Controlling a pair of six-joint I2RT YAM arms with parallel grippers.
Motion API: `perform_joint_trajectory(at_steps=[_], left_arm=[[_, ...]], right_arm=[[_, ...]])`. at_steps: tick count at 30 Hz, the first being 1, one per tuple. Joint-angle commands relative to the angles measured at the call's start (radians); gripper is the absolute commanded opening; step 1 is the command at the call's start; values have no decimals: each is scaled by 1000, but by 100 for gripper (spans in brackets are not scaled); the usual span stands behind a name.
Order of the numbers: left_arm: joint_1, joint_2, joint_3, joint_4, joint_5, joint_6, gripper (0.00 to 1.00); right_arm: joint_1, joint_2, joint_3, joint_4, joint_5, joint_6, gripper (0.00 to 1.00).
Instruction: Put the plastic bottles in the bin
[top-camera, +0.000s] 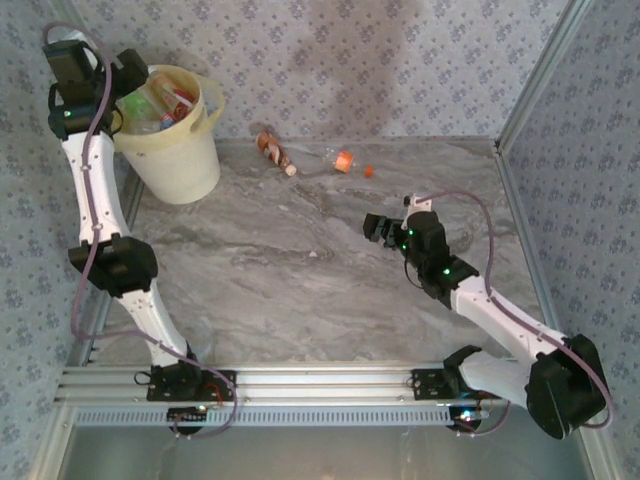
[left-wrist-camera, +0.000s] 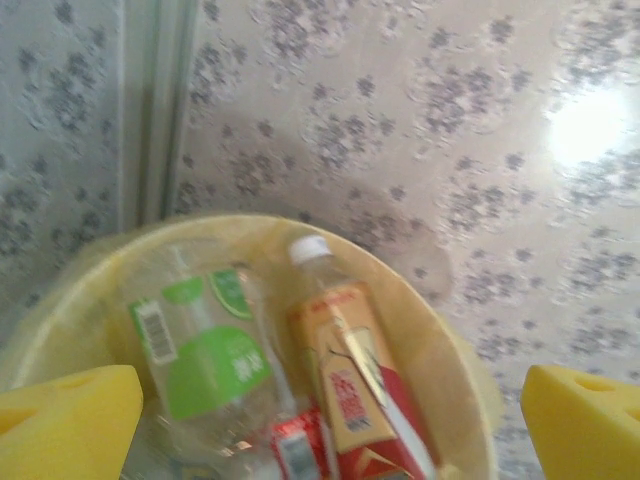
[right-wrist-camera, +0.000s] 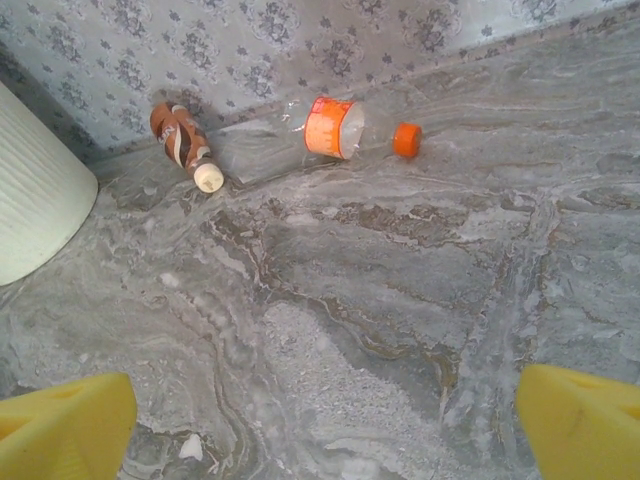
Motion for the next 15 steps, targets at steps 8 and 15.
perform_joint_trajectory(at_steps=[8,15], left_arm=[[-262,-241,-449,184,44,-201,98],[-431,-450,-1047,553,103,-423,98]], right_arm=[[-159,244,239,-133,-263,-171,100],[-233,544,533,-299,-438,-565,100]])
